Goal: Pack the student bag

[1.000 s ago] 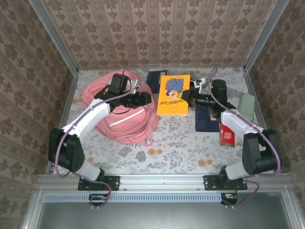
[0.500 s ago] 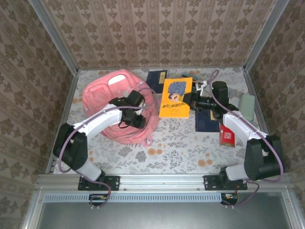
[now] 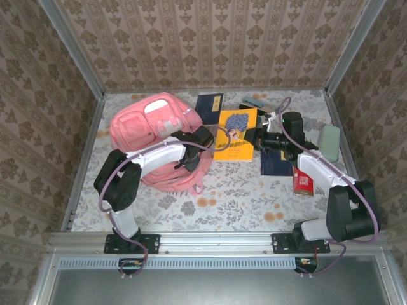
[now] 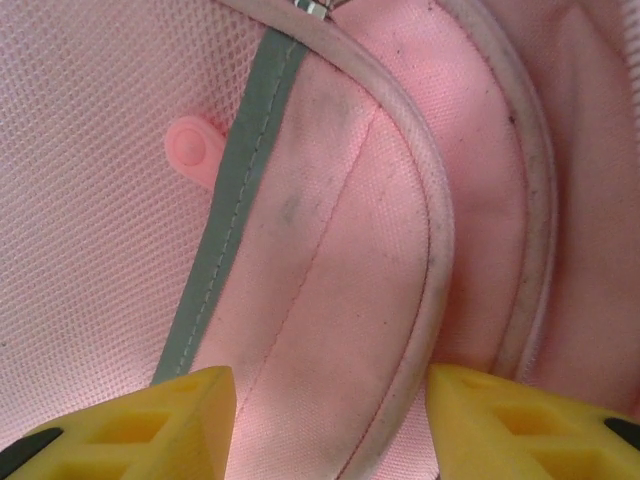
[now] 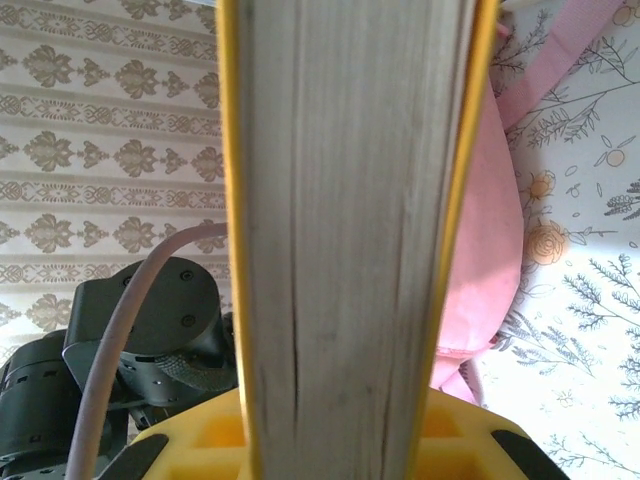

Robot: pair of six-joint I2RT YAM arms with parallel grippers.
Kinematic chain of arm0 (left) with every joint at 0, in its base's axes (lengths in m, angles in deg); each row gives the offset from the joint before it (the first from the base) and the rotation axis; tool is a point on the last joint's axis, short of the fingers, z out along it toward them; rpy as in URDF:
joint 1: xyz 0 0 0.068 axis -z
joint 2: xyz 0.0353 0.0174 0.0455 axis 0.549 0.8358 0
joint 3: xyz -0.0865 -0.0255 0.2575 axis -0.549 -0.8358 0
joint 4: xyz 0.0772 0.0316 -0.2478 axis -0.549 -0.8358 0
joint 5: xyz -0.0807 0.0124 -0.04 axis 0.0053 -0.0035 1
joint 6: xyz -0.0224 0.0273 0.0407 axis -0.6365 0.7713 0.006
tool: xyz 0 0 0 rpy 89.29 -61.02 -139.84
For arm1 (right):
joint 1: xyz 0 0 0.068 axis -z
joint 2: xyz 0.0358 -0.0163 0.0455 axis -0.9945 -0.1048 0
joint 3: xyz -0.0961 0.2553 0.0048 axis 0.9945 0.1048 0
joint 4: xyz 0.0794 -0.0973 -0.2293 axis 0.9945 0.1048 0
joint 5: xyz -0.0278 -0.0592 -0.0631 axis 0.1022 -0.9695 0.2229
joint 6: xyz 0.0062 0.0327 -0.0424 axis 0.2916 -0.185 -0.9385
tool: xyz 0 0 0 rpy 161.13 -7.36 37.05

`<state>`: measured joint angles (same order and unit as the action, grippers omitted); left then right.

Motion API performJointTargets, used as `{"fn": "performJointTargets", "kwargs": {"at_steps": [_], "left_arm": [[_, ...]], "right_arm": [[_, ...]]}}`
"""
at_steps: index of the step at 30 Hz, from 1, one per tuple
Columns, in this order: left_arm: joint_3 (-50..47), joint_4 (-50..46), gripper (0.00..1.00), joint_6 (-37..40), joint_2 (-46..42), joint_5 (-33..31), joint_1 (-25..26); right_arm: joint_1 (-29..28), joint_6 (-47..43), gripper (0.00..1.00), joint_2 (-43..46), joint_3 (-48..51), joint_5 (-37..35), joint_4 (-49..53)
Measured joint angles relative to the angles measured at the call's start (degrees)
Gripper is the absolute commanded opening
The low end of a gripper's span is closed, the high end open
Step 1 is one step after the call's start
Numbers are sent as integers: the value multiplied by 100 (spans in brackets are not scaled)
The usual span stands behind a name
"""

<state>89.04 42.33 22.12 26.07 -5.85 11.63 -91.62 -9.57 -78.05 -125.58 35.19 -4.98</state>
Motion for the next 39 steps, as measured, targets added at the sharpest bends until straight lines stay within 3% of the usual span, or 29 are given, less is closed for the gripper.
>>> {"fn": "performJointTargets", "kwargs": {"at_steps": [6,9,11,12,18,31,39], "left_arm": [[0,2,48,76,188,-92,-7],[-2,15,27,133,197,-46,-37],[-2,20,1,179,201,-46,-39],[-2,22,0,212,201,-83,-39],[315,-319,0,262,192,-52,-74],[2787,-1648,0,118,-203,398,-348],[3060,-2044,0,-35,-219,778,-463]], "right_arm": [[0,0,0,0,2,-15,-2],[0,0,0,0,2,-15,-2],[0,2,0,0,2,-15,-2],[0,2,0,0,2,-15,-4],[0,17,0,-2,-4,-15,-2],[-205,216,0,-17,-243,-166,-4],[-680,411,0,-354,-487,-299,-46]]}}
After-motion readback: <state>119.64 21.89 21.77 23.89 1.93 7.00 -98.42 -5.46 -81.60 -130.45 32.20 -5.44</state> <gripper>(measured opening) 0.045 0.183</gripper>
